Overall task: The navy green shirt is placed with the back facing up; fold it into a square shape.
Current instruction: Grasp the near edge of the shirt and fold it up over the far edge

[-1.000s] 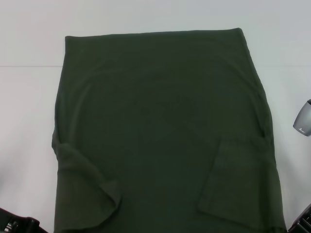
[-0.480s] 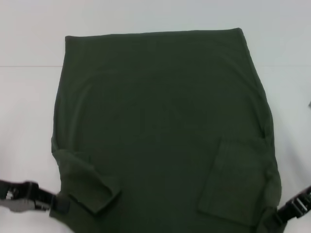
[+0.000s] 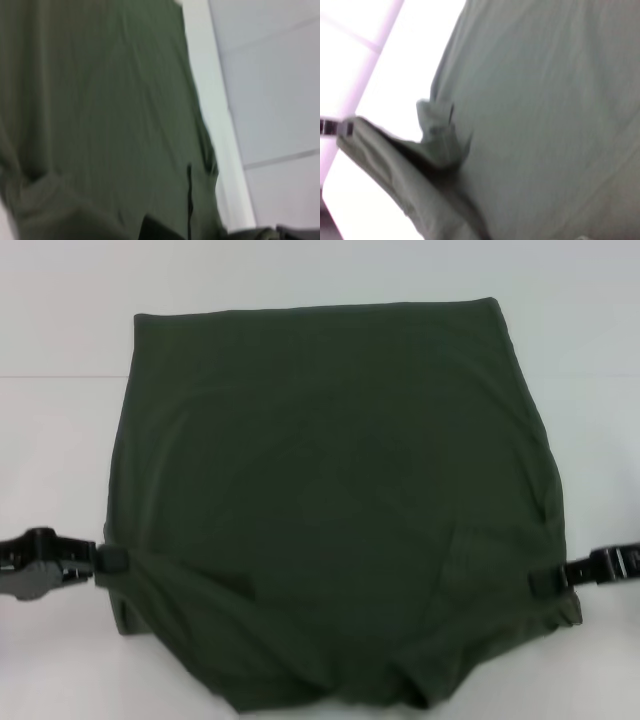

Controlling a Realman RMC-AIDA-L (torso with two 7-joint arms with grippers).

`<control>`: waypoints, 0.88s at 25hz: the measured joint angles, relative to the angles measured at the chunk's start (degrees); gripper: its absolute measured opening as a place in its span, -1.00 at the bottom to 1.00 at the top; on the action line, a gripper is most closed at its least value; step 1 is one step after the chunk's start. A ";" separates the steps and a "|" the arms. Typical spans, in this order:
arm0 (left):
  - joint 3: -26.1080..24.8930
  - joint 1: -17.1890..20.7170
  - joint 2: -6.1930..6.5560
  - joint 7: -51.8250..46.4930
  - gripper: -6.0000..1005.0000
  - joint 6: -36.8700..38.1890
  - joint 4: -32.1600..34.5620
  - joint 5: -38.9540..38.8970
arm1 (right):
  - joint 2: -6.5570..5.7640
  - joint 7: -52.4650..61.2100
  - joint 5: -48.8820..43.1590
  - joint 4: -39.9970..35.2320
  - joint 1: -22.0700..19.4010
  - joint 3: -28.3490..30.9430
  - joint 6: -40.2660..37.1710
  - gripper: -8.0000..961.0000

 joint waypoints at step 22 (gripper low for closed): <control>-0.31 3.23 -2.08 0.14 -0.92 -12.19 -3.55 -16.07 | 1.30 -11.58 15.29 2.40 -7.29 7.62 9.90 -0.85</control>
